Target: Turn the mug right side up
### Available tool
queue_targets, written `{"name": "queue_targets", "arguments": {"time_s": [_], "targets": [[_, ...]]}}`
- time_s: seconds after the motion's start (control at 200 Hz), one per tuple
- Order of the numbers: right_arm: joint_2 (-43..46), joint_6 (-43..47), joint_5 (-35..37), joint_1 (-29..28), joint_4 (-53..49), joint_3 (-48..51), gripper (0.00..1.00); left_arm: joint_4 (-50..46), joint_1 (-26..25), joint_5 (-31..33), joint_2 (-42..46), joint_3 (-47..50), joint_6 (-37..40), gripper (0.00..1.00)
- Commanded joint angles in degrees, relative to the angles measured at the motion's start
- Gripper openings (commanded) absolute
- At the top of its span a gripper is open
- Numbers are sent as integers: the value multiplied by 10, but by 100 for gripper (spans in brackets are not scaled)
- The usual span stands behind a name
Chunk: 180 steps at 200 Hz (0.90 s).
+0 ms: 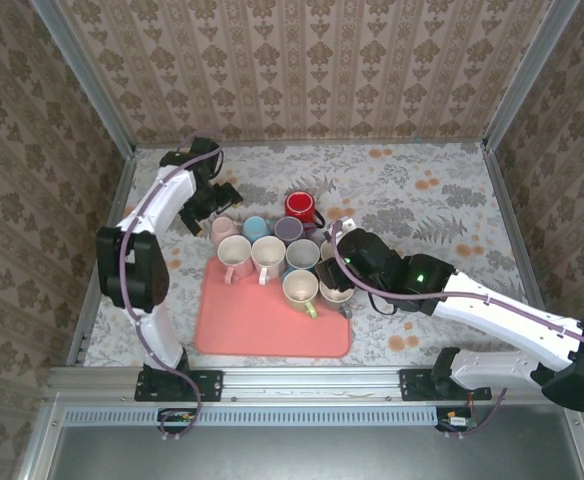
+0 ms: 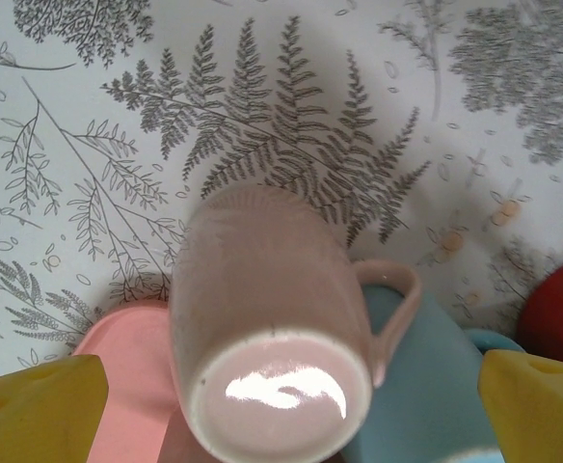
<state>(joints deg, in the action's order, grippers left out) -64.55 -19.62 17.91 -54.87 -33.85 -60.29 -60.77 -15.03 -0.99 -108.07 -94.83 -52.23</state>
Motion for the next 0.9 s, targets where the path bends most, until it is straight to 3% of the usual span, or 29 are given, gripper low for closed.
{"name": "queue_targets", "arguments": {"time_s": [0.0, 0.195, 0.735, 0.795, 0.895], "targets": [[14, 9, 5, 6, 21, 14, 55, -79, -9, 17, -19, -21, -44, 100], [16, 11, -3, 12, 29, 23, 55, -40, -12, -2, -25, 7, -64, 99], [16, -7, -23, 12, 46, 41, 54, 19, -3, -26, -72, 32, -82, 85], [18, -8, -23, 12, 43, 42, 54, 18, -1, -24, -76, 29, -82, 80], [24, -8, -25, 12, 39, 39, 54, 14, 2, -17, -68, 27, -76, 58]]}}
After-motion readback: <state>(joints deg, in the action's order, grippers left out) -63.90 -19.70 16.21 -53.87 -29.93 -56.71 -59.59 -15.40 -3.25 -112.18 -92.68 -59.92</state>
